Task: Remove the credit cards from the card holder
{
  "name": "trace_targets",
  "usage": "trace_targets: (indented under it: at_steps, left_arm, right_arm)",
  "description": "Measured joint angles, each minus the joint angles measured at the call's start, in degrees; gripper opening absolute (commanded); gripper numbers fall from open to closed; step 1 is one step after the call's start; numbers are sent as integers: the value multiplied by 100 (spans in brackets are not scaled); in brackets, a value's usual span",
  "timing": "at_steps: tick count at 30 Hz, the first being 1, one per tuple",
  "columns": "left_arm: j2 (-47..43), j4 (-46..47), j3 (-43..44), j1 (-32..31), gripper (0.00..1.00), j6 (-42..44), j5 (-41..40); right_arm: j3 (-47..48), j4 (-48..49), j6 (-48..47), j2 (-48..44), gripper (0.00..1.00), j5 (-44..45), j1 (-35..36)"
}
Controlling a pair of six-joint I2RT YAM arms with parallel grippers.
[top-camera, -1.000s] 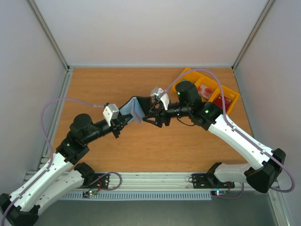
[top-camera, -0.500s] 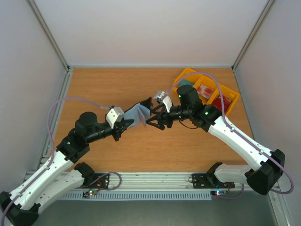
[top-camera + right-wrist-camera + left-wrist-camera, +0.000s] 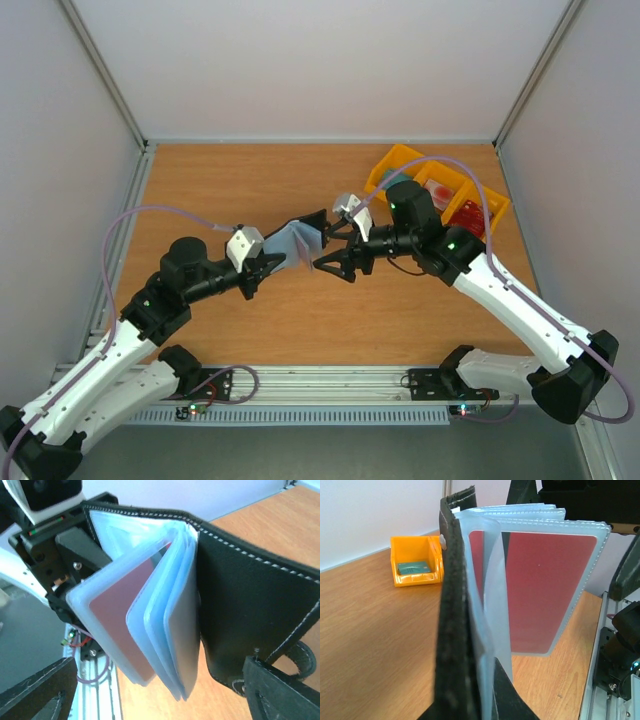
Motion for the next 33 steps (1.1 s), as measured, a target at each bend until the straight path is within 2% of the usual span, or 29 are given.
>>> trace_targets:
  at_steps: [7,14,17,19,21,27,33]
  left_arm:
    - [0,142,0,0,0,-61,227]
    - [0,356,-22,0,0,-177,457]
    - [0,417,-31,0,0,-216,525]
    - [0,457,-37,0,0,-236,544]
    - [0,470,-39,0,0,-267,533]
    - [-13,579,-131,0,0,-398,470]
    - [-15,673,-203,0,0,-442,472]
  right_arm:
    - [52,278,175,-2,70,85,2]
    - [136,363,243,229,71,251,2]
    - [140,361,280,267,77,306,2]
    - [162,343,293,273,85,304,2]
    - [221,278,238,271,87,223,2]
    - [400,-352,-389,44,86,42,2]
    - [498,-619,-442,-142,73,573,26]
